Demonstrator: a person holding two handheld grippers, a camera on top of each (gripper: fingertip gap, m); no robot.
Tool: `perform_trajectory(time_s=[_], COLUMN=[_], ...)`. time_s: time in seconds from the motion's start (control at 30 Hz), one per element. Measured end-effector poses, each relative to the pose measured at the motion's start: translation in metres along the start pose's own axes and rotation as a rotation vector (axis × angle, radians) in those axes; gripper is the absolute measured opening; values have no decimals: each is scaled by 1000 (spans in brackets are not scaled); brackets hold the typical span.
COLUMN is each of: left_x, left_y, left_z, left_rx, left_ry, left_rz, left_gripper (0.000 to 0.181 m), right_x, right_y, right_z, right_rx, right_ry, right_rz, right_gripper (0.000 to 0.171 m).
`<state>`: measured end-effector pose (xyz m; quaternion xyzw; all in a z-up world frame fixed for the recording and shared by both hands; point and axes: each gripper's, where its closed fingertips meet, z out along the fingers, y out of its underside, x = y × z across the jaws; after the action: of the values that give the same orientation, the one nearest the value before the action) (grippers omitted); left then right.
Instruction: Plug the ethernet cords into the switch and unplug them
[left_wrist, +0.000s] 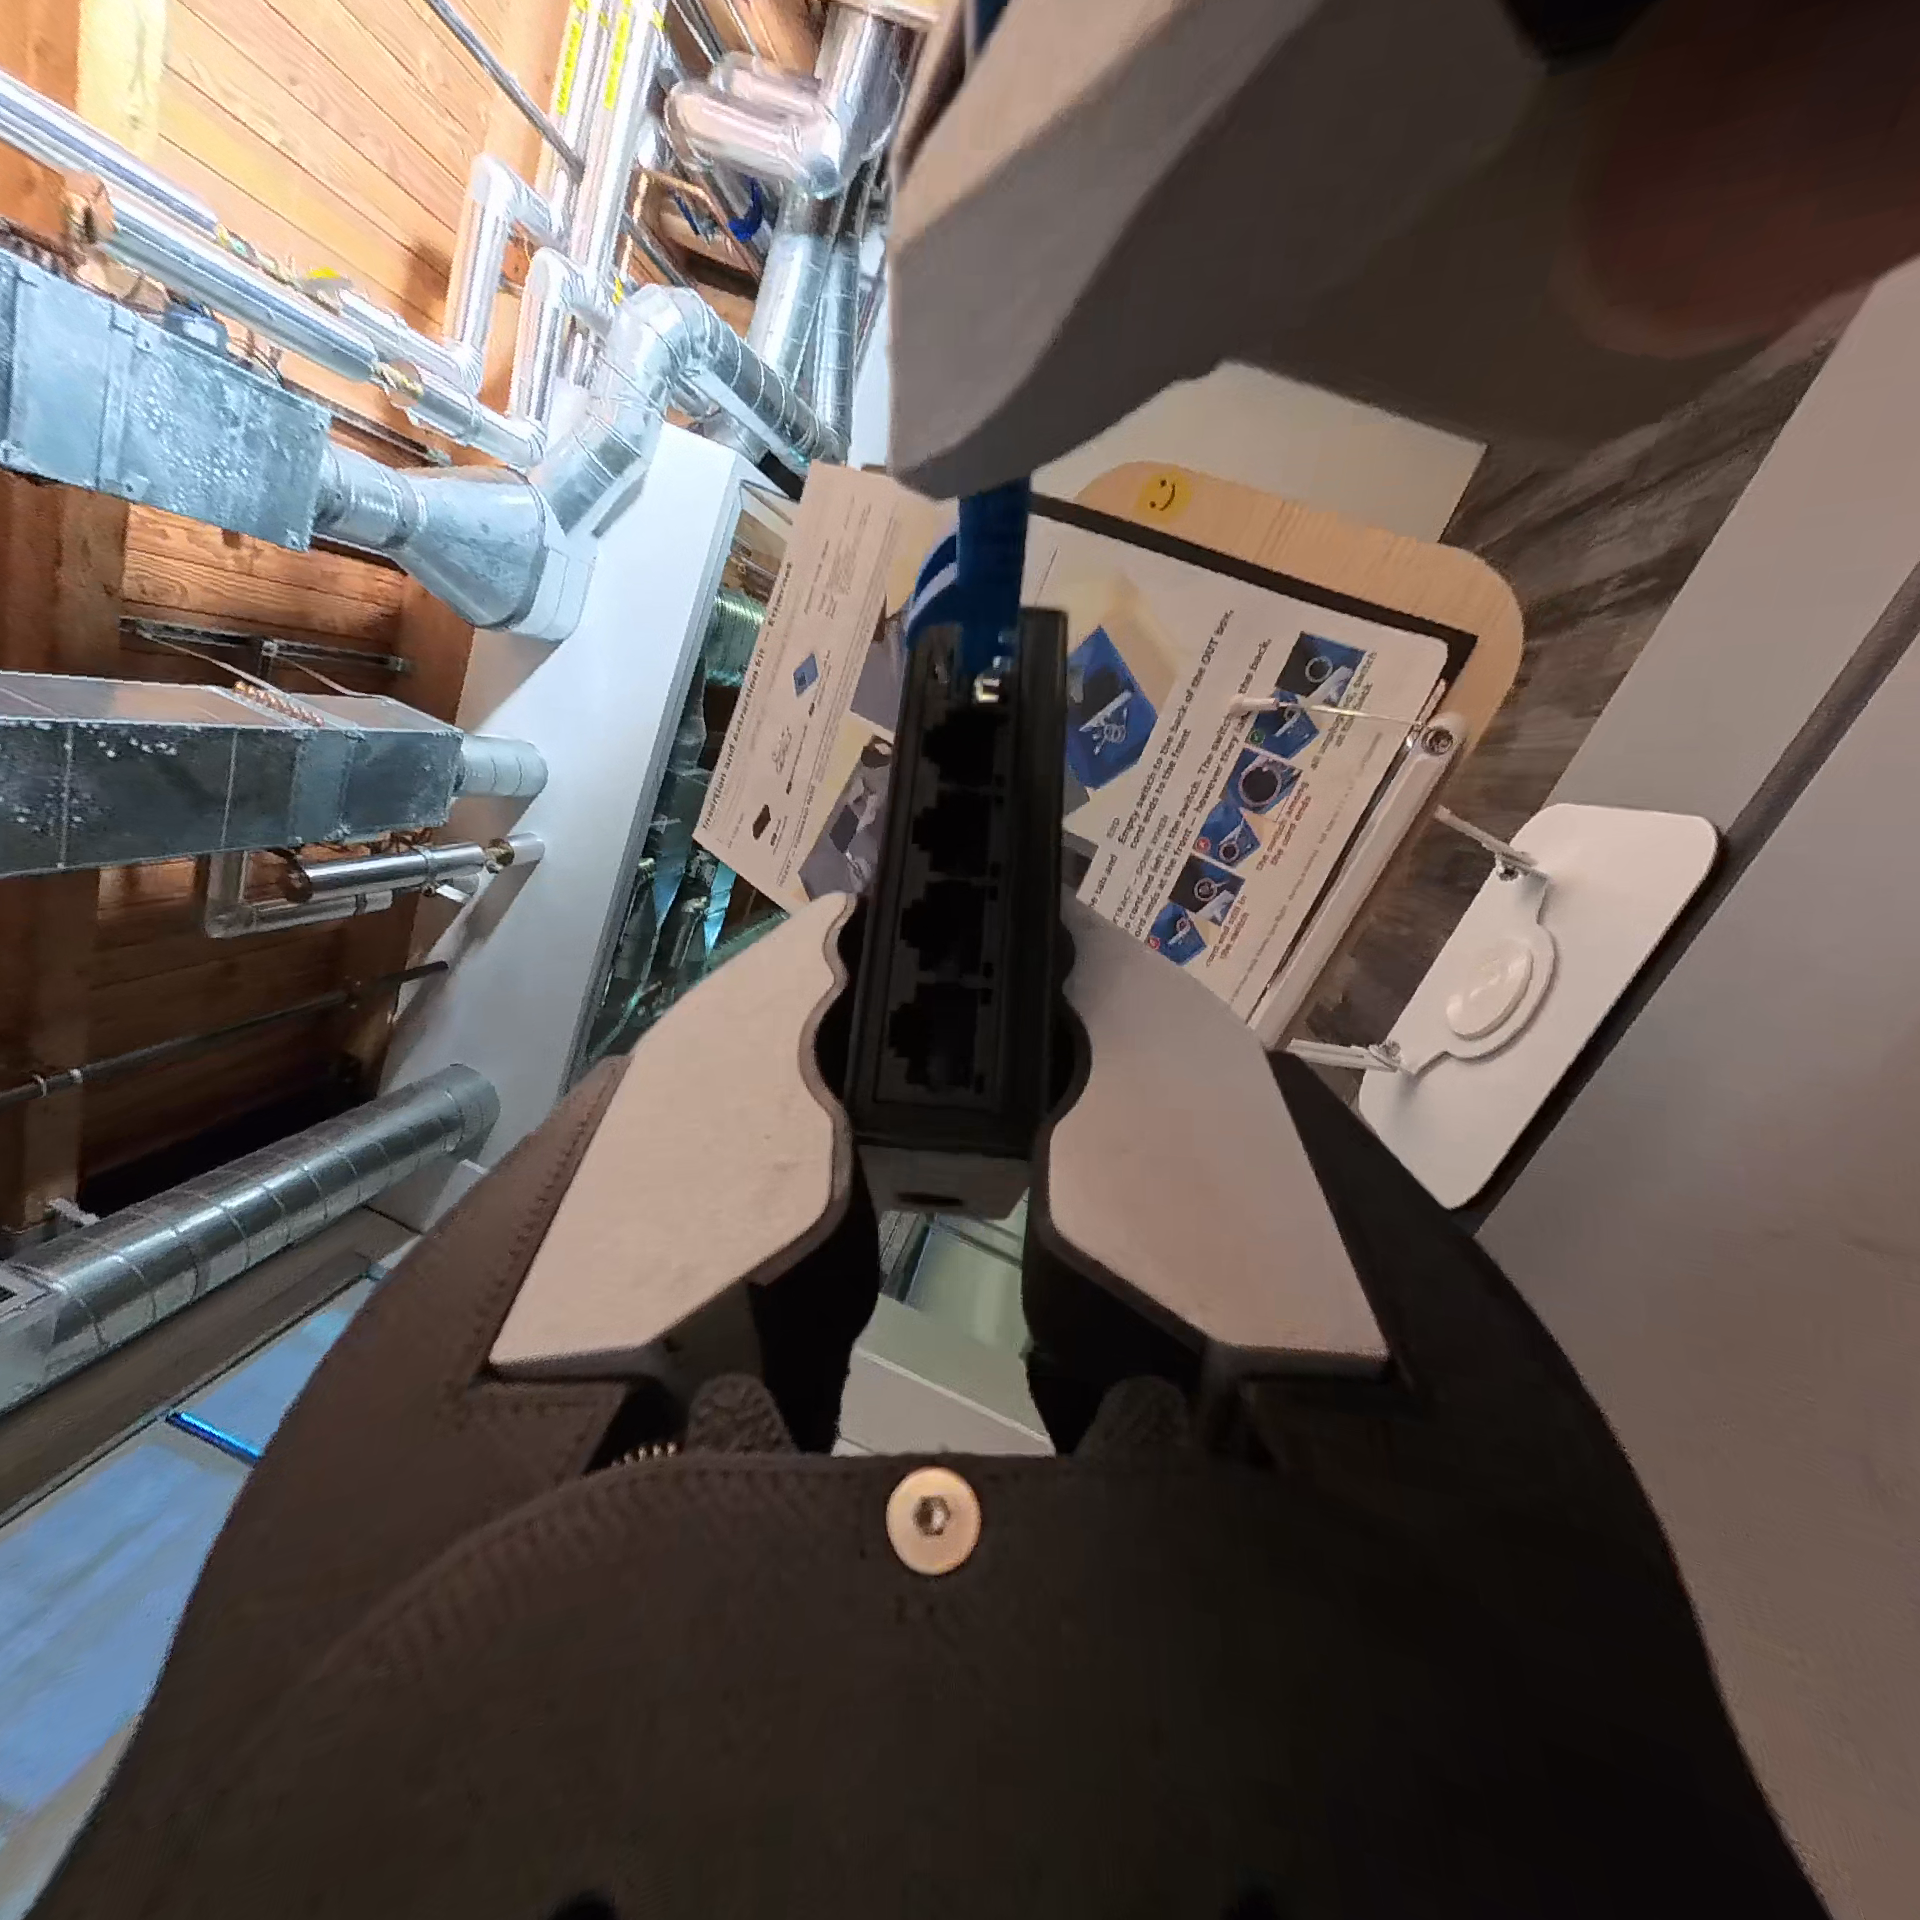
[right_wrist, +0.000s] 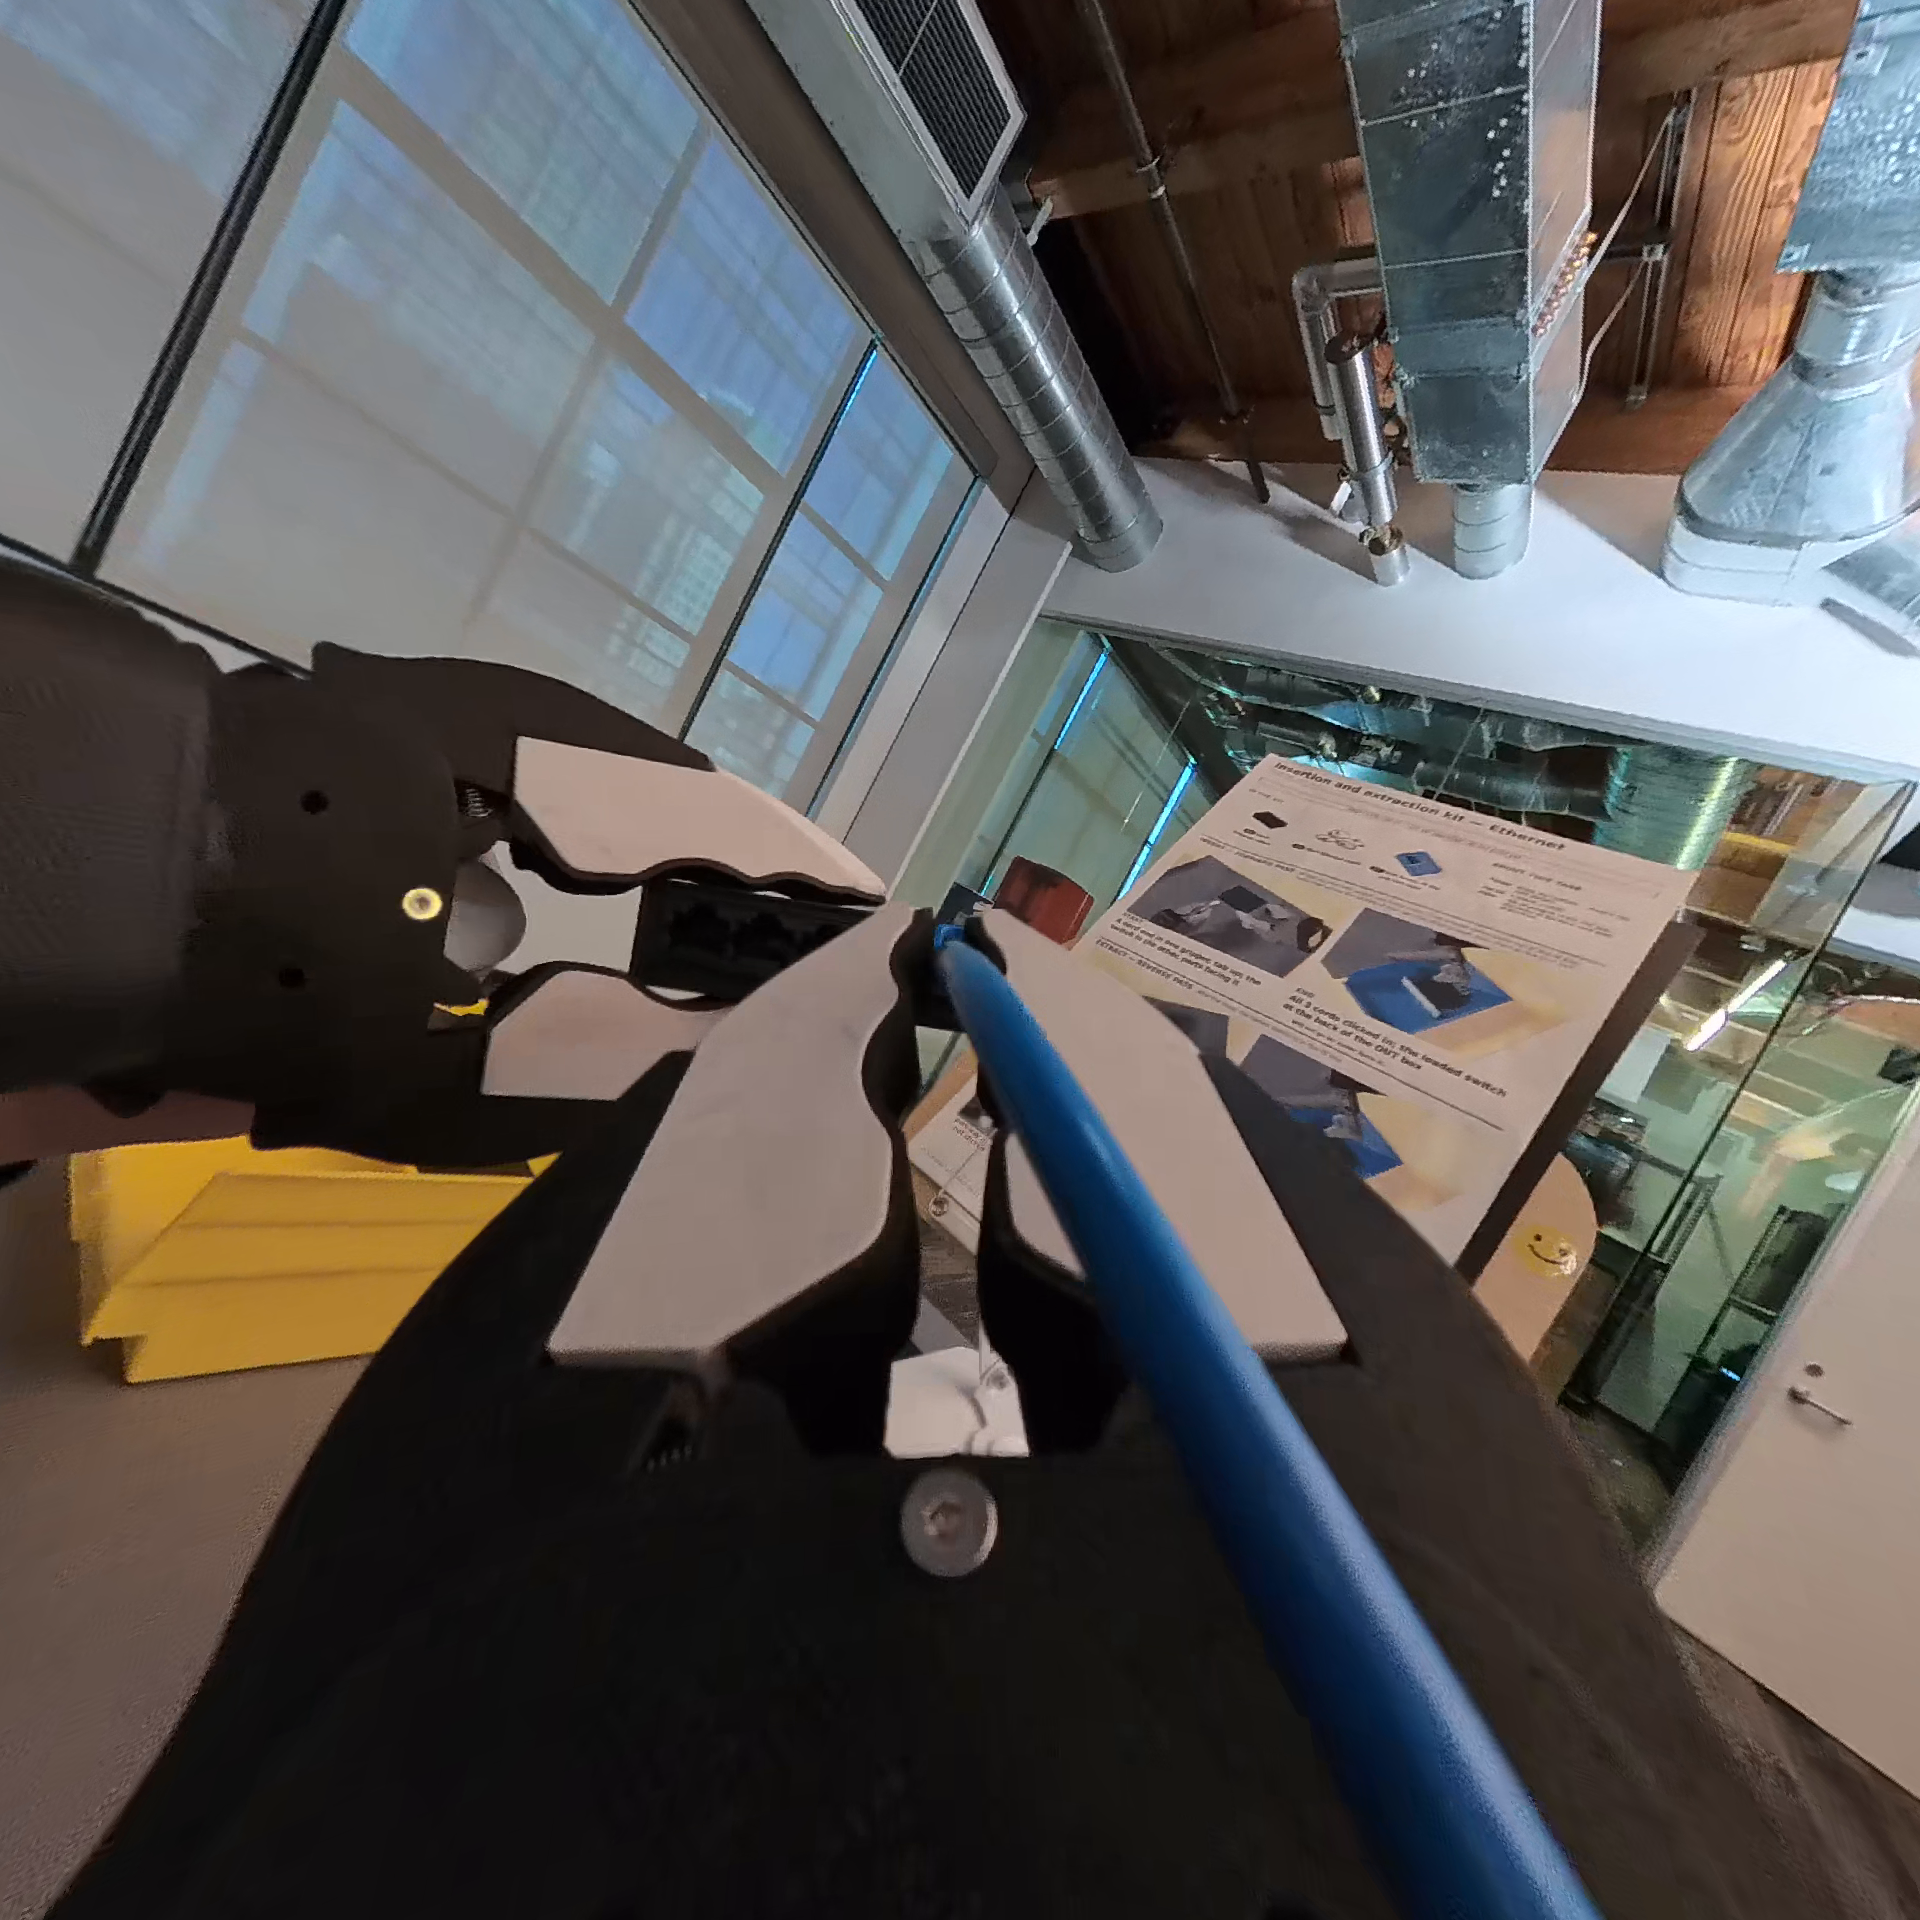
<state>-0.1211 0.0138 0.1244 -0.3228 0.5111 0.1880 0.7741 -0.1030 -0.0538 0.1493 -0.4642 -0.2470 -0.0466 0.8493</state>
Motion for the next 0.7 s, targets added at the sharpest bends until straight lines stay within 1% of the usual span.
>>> perform_trajectory(time_s=[0.1,0.27,0.43,0.53,0.67,0.7], left_x=[-2,-13,-17,-23,-37,-39], left_y=[-8,-26,-35,-36,-34,-32], left_z=[-3,-14,-20,-23,-28,-28], left_rx=[25,96,127,145,144,139], left_ry=[3,-42,-22,-82,-240,-252], left_rz=[-49,-109,-152,-89,135,167], left_gripper=[29,30,31,30,29,29], right_x=[2,0,-3,-4,-5,-6], right_y=[-8,-30,-43,-44,-42,-42], right_z=[-2,-10,-15,-14,-10,-9], right_rx=[13,89,129,125,84,78], right_ry=[-15,19,34,19,-32,-42], right_rz=[-27,-152,-222,-201,-102,-91], right_gripper=[6,6,6,6,6,6])
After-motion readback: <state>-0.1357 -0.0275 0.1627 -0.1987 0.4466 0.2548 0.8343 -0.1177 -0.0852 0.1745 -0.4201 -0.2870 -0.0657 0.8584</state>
